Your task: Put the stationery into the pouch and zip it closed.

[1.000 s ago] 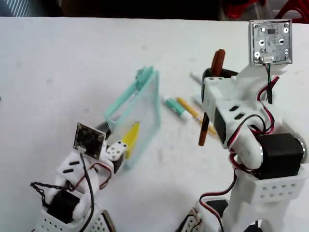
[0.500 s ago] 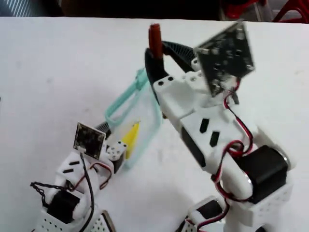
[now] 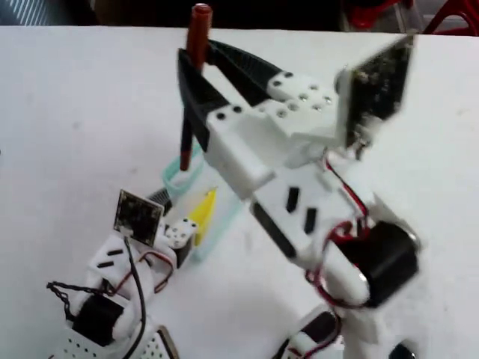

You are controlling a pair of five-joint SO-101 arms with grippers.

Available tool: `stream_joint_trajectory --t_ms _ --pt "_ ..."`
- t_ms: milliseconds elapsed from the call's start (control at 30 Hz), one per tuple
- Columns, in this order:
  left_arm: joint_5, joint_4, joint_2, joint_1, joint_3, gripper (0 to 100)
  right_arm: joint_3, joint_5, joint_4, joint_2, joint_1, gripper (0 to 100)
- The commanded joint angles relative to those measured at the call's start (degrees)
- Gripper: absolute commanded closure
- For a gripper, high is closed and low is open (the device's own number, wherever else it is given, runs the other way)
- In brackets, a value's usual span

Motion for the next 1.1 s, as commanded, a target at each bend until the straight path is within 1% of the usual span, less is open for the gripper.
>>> stream_joint_trajectory --t_ms 0,67,167,233,400,500,633,833,1000,1067 --pt "0.3 -1.9 -0.3 0.7 -0.4 82 5.2 -0.4 -7.1 2.7 -0.4 98.1" --pt "0.3 -1.9 -0.3 0.7 -0.4 82 8.7 0.7 -8.7 3.2 -0.3 98.1" --pt "0.3 -1.9 -0.3 0.7 -0.4 82 12.2 5.9 -10.7 2.7 -0.3 98.1" --pt "0.3 -1.9 -0.3 0.7 -0.4 82 13.6 7.8 -10.5 2.0 -0.3 98.1" --pt "0.2 -1.9 -0.3 0.7 -0.4 82 16.6 7.6 -8.1 -1.9 0.0 98.1" --pt "-1.1 -2.0 -0.3 0.7 -0.4 82 17.0 7.6 -7.9 -4.4 -0.1 98.1" --pt "-1.1 -2.0 -0.3 0.7 -0.4 82 19.4 7.9 -3.9 -5.5 -1.8 98.1" --pt "-1.0 -2.0 -0.3 0.7 -0.4 82 20.5 8.3 4.7 -7.9 -4.4 98.1" --pt "-1.0 -2.0 -0.3 0.7 -0.4 82 20.7 16.9 12.0 -9.1 -7.3 97.6" --pt "-1.0 -2.0 -0.3 0.7 -0.4 82 20.7 17.3 14.4 -9.3 -7.3 95.3"
